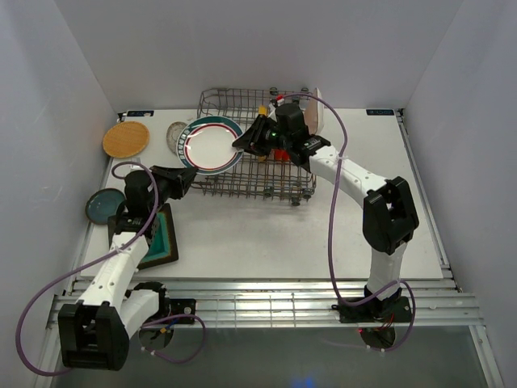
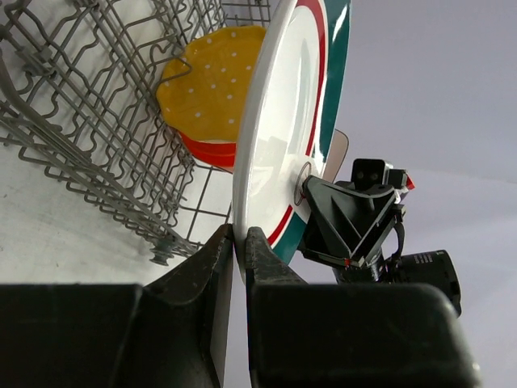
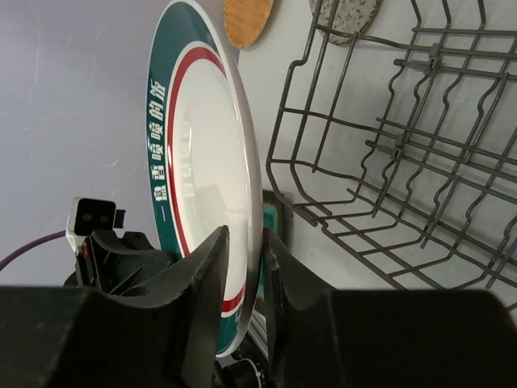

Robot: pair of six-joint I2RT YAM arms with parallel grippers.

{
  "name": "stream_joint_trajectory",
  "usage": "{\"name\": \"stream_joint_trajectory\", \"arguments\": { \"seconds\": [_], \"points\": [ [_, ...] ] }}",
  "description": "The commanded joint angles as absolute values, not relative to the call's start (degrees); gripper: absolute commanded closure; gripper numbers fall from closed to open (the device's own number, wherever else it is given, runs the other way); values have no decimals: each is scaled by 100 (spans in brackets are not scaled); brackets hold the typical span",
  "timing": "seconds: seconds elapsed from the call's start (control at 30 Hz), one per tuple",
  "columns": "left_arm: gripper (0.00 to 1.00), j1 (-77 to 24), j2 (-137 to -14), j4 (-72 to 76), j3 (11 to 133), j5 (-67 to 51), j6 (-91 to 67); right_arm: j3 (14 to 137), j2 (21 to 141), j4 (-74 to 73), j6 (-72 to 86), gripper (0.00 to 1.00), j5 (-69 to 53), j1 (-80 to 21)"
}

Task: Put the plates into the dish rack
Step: Insert the plate into the dish rack.

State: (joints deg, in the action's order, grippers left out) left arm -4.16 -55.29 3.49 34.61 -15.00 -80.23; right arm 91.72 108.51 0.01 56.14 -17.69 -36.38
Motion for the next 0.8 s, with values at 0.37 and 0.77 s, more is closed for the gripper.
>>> {"name": "stream_joint_trajectory", "arguments": {
  "seconds": [0.37, 0.77],
  "points": [
    [100, -387, -5704, 826, 3850, -1951, -7779, 9316, 10556, -219, 5414, 92, -1477, -3568],
    [37, -387, -6152, 1371, 3964, -2557, -7111, 9553, 10161, -552, 5704, 92, -1126, -3331]
  ]
}}
